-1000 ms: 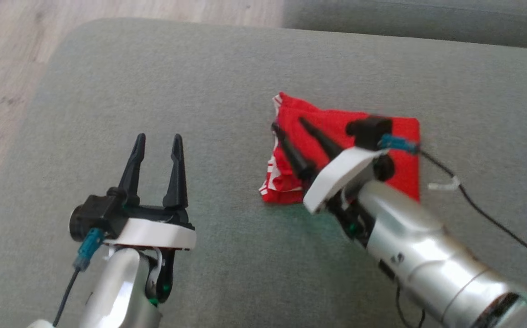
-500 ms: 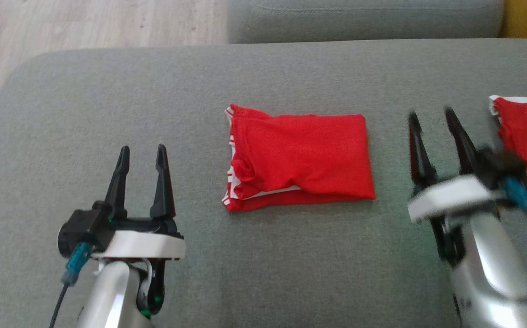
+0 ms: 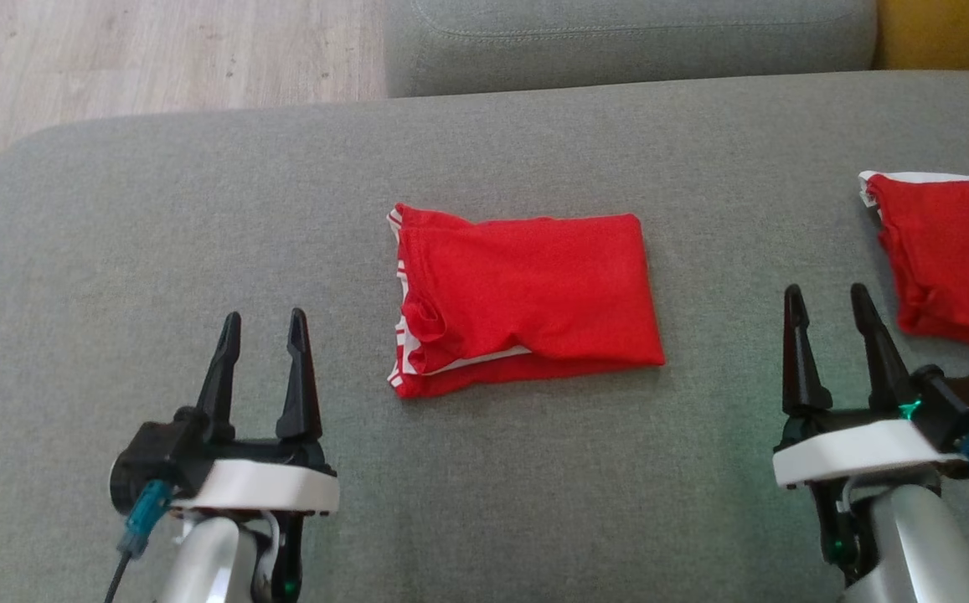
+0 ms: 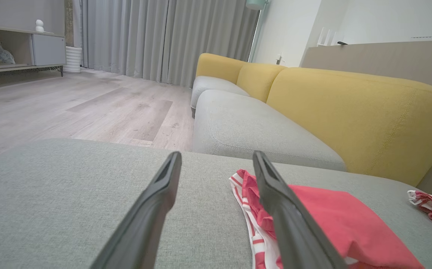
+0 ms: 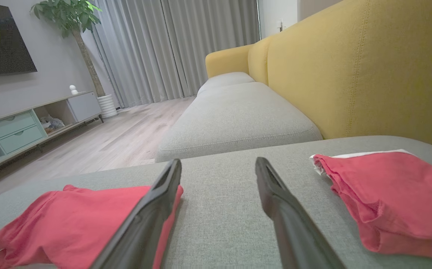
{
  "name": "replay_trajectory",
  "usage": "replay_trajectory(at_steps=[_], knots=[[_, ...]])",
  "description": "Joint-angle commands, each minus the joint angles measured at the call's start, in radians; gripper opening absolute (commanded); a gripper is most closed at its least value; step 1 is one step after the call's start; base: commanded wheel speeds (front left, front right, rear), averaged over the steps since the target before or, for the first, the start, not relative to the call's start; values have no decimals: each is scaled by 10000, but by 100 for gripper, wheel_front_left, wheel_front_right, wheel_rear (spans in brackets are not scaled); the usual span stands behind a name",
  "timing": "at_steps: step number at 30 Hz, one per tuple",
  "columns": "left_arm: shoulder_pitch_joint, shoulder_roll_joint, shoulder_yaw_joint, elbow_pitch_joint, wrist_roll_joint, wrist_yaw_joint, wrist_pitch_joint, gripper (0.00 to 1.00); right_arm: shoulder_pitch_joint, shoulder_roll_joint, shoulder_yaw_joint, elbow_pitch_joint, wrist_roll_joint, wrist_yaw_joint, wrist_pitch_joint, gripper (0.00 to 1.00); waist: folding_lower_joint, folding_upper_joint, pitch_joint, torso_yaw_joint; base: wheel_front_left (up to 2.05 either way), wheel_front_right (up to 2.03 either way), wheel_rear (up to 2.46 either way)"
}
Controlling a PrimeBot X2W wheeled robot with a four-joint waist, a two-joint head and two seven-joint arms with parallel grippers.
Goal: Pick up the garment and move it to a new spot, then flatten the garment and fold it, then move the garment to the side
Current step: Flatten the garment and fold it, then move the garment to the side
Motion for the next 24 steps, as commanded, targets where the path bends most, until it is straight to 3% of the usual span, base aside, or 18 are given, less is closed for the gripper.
replay_trajectory(at_steps=[1,16,24], knots=[[-230,59,258,-284,-17,5,-63,100,-229,28,266,-415,39,-7,-108,100,1,-1,-2,4,0,0,0],[-357,58,145,-351,28,-38,-63,100,-281,29,252,-392,-60,-7,-108,100,1,-1,186,171,0,0,0],[-671,58,-49,-381,7,-67,-63,100,-916,29,382,442,-166,-7,-72,100,1,-1,767,520,0,0,0]])
